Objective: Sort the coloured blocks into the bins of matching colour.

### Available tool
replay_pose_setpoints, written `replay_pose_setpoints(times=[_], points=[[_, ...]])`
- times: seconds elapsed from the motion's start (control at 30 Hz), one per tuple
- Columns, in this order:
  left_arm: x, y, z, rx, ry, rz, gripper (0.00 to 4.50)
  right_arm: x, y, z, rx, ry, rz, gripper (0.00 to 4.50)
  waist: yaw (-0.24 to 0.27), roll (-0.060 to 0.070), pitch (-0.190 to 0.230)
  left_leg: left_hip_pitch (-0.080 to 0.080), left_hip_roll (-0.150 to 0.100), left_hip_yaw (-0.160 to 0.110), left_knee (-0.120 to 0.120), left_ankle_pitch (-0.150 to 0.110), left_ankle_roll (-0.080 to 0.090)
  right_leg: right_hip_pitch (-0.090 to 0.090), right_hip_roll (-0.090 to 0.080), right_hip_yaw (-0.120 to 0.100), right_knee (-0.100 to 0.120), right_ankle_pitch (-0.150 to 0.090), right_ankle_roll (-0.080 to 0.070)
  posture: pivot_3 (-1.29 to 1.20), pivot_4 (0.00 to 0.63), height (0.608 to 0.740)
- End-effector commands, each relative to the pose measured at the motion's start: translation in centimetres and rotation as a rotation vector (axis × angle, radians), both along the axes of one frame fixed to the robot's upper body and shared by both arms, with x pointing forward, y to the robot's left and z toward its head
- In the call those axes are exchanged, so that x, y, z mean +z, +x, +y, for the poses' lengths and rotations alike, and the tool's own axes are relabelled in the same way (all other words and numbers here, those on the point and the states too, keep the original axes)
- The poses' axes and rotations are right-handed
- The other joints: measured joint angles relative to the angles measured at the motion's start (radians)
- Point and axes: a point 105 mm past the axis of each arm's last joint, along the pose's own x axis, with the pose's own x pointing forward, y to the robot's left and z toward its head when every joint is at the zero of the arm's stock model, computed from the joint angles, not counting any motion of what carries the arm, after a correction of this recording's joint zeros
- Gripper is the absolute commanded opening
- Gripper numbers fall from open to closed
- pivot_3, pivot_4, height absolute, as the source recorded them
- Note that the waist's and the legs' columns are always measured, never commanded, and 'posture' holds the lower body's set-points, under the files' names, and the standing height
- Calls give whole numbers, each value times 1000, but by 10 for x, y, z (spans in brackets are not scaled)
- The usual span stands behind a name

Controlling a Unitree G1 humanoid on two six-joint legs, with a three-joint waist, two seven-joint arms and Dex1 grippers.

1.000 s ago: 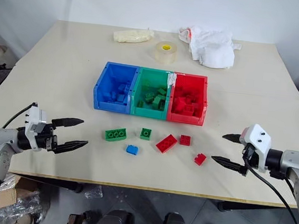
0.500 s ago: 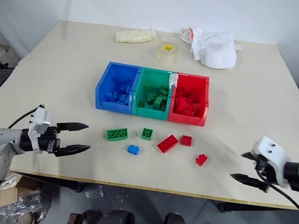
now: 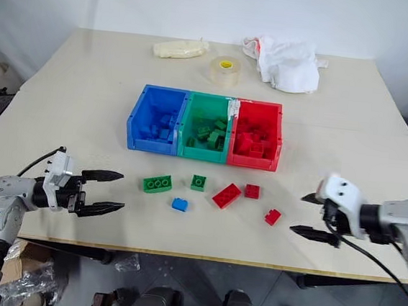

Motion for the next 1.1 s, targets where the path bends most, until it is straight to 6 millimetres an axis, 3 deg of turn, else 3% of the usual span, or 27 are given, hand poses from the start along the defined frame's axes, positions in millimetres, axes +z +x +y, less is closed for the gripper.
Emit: replay_pose_setpoints(times=[0.03,0.23,0.33,0.67,0.77,0.97,1.1], points=[[10,-5,1,0,-19,-51,4487,-2,11,4,22,-11,-16,4500,2,0,0,0,-1,-1,0,0,0,0,-1,0,1,0,0,0,150,740],[9,-12,-1,12,-33,-54,4487,-21,18,20,93,-4,23,4500,0,0,0,0,-1,-1,0,0,0,0,-3,-2,1,0,0,0,150,740],[10,-14,-4,14,-37,-60,4500,-26,16,24,116,-2,28,3881,2,0,0,0,-1,-2,1,0,0,1,-3,-3,1,0,0,0,150,740],[11,-9,-10,18,-45,-70,4500,-22,11,25,120,10,1,483,2,0,0,0,-3,-3,1,0,0,1,-4,-4,1,0,0,0,150,740],[11,-6,-12,14,-47,-76,4500,-14,11,27,123,20,-27,502,2,0,0,0,-3,-3,1,0,0,1,-3,-4,1,0,0,0,150,740],[13,-4,-14,1,-53,-89,4500,45,37,44,80,171,-243,502,-8,1,0,0,-2,-2,1,0,0,0,-3,-3,1,0,0,0,150,740],[14,0,-14,16,-57,-104,4500,88,68,59,51,272,-400,502,-13,0,0,0,-1,-2,1,0,0,0,-2,-3,1,0,0,0,150,740]])
